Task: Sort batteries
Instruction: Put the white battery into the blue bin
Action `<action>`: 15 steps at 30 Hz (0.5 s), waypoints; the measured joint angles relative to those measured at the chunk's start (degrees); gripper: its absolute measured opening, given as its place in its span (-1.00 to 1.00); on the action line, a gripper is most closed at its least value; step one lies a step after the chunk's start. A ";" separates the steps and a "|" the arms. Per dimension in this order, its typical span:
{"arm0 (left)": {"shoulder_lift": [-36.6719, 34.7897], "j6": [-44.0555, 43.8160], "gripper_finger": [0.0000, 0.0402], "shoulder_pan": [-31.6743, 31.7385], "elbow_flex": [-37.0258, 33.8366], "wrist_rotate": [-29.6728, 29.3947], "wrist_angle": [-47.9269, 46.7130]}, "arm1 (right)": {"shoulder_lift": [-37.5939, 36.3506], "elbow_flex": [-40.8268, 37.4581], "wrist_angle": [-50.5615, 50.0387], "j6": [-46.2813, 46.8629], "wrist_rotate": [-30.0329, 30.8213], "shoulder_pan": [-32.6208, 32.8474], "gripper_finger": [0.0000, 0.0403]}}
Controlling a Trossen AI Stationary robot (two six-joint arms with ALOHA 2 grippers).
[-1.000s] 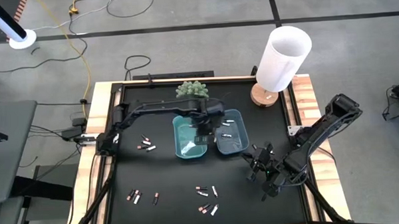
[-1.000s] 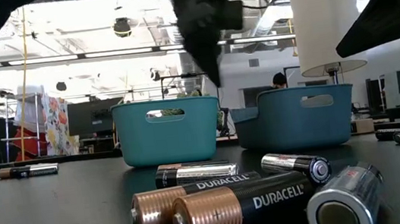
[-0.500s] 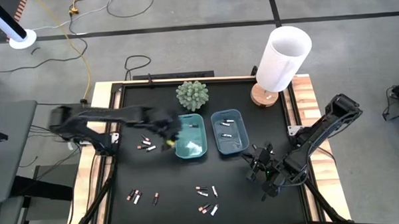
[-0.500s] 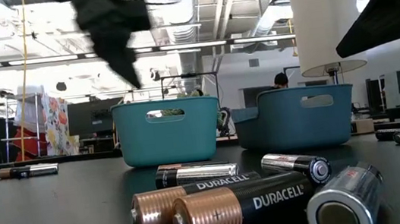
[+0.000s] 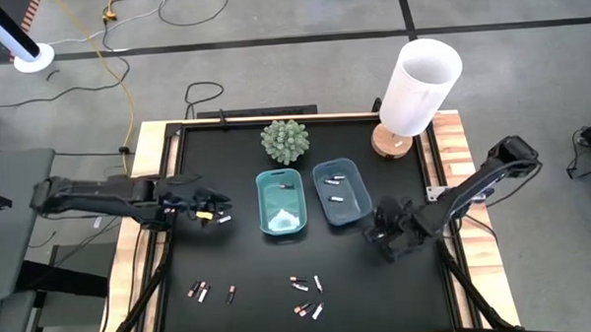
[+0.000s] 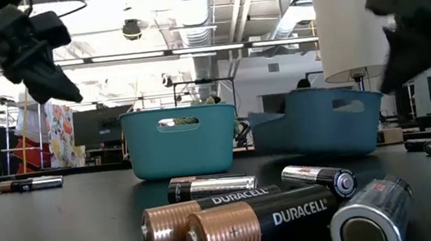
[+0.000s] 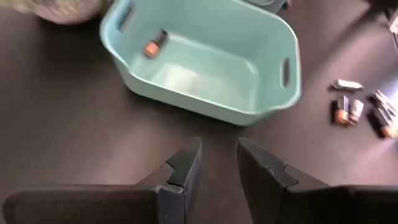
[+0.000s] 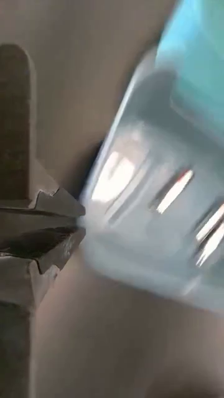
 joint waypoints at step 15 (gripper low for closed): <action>-3.75 3.07 -0.52 -0.04 -9.87 -1.33 13.58 | -18.68 0.00 -17.53 -12.87 -20.59 -11.76 -0.71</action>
